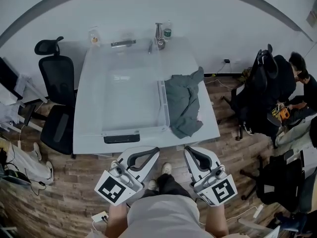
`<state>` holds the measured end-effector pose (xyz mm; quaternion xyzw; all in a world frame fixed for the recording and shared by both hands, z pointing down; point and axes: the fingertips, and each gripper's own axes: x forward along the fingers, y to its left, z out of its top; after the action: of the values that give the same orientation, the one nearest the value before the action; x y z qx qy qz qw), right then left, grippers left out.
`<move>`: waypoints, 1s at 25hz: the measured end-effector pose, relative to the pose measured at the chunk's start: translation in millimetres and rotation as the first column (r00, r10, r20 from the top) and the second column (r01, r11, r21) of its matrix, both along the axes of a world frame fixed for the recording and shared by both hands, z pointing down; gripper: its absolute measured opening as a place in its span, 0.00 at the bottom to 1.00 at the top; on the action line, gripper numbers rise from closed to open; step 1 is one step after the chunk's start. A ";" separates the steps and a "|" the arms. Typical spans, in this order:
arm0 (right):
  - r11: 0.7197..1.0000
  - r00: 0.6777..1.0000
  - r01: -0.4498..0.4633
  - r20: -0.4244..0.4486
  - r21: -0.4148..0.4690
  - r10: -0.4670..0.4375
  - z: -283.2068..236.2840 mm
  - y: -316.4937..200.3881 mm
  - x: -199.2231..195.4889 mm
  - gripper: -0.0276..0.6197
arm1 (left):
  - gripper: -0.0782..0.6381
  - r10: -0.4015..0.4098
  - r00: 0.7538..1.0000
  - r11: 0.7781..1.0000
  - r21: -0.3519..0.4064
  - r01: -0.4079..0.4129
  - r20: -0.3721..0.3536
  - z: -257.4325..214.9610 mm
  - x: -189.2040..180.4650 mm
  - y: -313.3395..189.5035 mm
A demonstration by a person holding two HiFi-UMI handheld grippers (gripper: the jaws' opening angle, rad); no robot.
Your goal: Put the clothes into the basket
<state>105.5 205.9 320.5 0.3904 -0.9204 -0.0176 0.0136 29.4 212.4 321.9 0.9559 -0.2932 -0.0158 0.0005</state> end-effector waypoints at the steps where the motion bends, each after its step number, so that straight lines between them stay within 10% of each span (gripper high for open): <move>1: 1.000 1.000 0.003 0.004 0.000 -0.003 0.0 -6.3 3.2 0.05 | 0.12 -0.002 1.000 1.000 0.002 0.002 0.000 -0.5 3.4 -6.0; 25: 0.993 0.993 0.121 0.015 0.000 -0.121 2.8 -143.4 47.3 0.05 | 0.12 -0.103 0.994 0.995 -0.014 0.103 0.022 -4.6 53.6 -138.2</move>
<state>152.8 62.5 323.3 0.3342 -0.9424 -0.0150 0.0060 83.0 74.2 317.3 0.9396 -0.3423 -0.0036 0.0038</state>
